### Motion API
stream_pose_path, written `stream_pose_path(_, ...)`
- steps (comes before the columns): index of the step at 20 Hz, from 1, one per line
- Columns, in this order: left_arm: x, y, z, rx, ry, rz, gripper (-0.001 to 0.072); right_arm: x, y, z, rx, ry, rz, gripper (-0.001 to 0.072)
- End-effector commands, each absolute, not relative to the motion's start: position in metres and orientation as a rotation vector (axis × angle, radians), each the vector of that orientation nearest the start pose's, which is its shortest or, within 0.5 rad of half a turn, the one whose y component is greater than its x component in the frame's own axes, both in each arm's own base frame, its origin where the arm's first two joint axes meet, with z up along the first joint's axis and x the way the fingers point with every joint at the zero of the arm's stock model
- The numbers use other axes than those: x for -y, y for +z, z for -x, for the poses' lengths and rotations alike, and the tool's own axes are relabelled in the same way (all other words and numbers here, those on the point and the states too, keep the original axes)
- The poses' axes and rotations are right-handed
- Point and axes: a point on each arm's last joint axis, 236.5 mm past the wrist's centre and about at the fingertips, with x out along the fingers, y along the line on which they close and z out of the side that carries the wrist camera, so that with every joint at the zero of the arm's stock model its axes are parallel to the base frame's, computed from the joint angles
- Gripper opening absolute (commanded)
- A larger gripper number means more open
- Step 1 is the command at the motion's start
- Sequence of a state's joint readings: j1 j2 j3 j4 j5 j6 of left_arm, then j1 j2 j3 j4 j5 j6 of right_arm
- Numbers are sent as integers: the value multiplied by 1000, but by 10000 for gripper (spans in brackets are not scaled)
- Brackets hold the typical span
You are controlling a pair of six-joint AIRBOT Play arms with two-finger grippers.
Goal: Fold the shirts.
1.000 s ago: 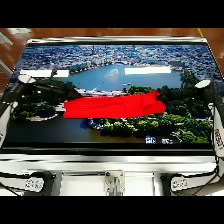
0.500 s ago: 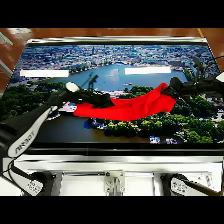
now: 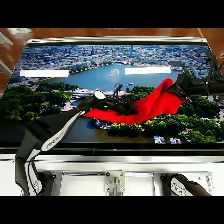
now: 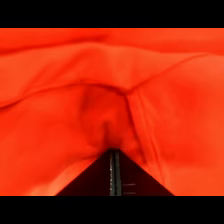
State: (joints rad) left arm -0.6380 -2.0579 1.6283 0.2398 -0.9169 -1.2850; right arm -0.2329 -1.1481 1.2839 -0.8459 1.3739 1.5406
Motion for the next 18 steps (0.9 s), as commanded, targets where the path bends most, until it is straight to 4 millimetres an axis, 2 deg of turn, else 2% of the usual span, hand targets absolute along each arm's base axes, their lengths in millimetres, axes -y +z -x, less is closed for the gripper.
stream_pose_path(1, 518, -45, -345, -1447, -1056, 862, 38, -66, 150, -380, -1049, 321, -679, 58)
stream_pose_path(3, 502, -40, -375, -1389, -1016, 894, 37, -63, 155, -392, -994, 300, -697, 58)
stream_pose_path(4, 485, -33, -396, -1354, -994, 918, 37, -65, 157, -397, -975, 299, -693, 57)
stream_pose_path(6, 440, -11, -440, -1271, -957, 943, 37, -87, 157, -405, -957, 334, -677, 57)
stream_pose_path(8, 380, 21, -481, -1158, -906, 896, 37, -124, 148, -414, -968, 393, -650, 57)
stream_pose_path(11, 276, 87, -524, -964, -801, 770, 37, -208, 128, -427, -966, 525, -624, 57)
stream_pose_path(13, 207, 139, -533, -842, -731, 713, 37, -263, 106, -432, -962, 581, -617, 57)
stream_pose_path(14, 175, 165, -532, -786, -699, 695, 37, -283, 90, -435, -968, 585, -619, 57)
stream_pose_path(16, 126, 209, -522, -697, -654, 674, 37, -323, 54, -440, -1009, 578, -701, 57)
stream_pose_path(18, 92, 238, -507, -644, -619, 646, 38, -359, 21, -439, -1077, 569, -862, 57)
